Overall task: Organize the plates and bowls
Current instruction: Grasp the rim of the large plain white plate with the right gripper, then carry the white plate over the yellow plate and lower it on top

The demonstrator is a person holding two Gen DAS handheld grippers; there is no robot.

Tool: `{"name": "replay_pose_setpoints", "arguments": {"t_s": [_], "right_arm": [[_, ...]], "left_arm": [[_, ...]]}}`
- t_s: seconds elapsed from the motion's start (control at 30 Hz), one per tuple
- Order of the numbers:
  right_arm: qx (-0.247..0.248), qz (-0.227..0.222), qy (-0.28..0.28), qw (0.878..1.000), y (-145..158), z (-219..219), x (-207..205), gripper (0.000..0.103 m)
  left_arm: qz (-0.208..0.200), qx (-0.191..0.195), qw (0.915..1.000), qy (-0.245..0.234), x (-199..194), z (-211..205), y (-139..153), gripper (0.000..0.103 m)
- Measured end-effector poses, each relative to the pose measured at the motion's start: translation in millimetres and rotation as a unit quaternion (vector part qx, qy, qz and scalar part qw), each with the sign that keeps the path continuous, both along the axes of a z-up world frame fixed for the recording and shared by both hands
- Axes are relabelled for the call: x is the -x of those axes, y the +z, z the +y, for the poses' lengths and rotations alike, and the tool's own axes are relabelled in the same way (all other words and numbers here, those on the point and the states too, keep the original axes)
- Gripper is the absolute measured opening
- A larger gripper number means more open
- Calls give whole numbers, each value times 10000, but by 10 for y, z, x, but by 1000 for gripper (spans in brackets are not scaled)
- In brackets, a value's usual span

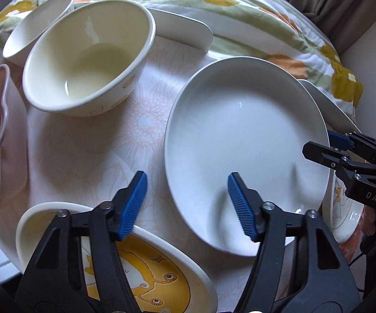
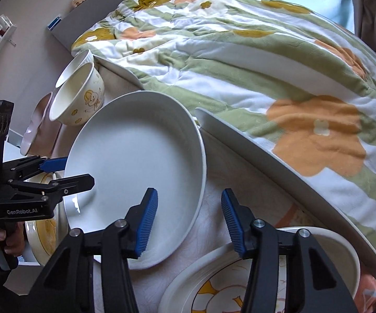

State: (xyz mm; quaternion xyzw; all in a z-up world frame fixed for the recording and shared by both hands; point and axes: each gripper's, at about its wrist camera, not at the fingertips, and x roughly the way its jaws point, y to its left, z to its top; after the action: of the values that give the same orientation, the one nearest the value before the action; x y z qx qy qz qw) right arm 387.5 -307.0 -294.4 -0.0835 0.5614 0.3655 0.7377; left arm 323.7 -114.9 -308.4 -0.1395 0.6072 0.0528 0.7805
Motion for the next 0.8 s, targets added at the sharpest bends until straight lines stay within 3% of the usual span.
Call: {"name": "replay_pose_setpoints", "arguments": {"t_s": [0.03,0.07,0.13,0.3,0.8], "right_arm": [[-31,45,63,10000,-7,17,-1,34],[-24,57,88,9999,-16,32,-1,32],[28,-14,127,9999,-23,46,8,29],[24,-63,25,10000,-35,-9,-22,18],[-88,-379,-314,9988,211,-101,72,18]], "left_arm": [[-1,-38,10000,5,0,-5,3,49],[22,1,10000,4,-8,-6,-3,37],[25,100,9999,11,-16,-15,-2,28],[14,-219,9997,-111,-15,-61,36,23],[-514,-480,9964,-466,11,-151,408,23]]}}
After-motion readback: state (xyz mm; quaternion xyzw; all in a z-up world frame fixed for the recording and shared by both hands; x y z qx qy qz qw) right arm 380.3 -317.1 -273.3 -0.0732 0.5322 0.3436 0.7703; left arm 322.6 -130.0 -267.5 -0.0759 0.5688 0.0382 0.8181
